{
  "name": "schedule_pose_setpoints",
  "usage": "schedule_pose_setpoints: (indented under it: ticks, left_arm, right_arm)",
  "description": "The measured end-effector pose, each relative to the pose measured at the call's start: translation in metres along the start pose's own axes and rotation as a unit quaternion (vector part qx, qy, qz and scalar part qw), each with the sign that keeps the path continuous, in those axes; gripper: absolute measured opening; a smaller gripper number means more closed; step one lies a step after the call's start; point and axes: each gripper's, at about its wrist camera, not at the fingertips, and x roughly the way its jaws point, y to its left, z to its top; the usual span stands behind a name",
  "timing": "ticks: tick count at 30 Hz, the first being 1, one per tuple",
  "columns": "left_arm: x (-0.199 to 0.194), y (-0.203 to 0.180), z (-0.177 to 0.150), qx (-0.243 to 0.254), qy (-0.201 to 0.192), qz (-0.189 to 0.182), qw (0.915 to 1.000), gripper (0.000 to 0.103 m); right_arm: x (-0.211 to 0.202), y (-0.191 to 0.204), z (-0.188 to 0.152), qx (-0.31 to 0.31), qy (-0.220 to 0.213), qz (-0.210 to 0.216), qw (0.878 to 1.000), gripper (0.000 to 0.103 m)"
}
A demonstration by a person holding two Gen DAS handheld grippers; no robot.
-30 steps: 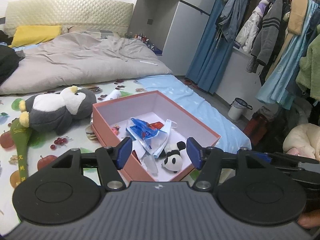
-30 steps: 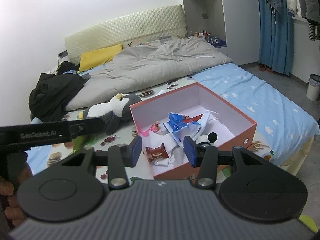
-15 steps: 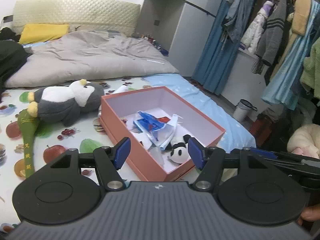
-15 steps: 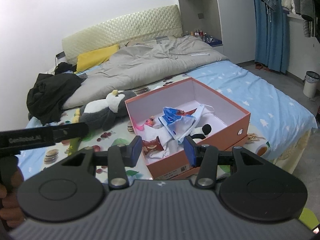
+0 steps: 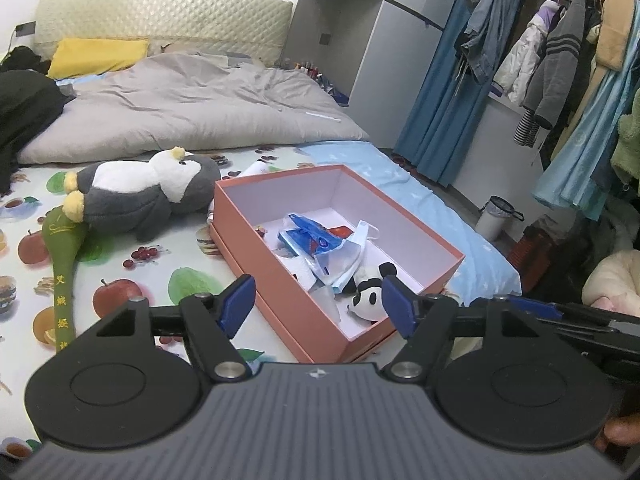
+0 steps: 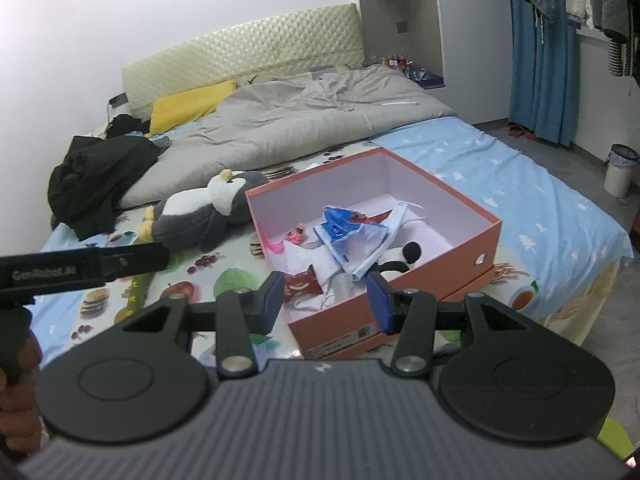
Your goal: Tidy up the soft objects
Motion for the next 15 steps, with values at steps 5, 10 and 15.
schedule_pose_setpoints:
  ticks: [5, 10, 15]
  left_arm:
    - [-0.0002, -0.0001, 0.0009, 0.002, -0.001, 0.002, 1.0, 0.076]
    - [-0.0003, 0.0012, 0.003, 0.002, -0.002, 0.002, 1.0, 0.081]
    - [-0.0001, -0.0003, 0.0052, 0.011, 0.002, -0.002, 0.9999, 0.095]
  right_arm:
    - [-0.0015, -0.0034, 0.001, -0.001, -0.005, -0.004, 1.0, 0.049]
    - [-0.0018, -0.0021, 0.0013, -0.009, -0.007, -0.006, 1.0, 0.049]
    - [-0.0035, -0.001, 0.0035, -0.014, -0.011, -0.006, 1.0, 0.074]
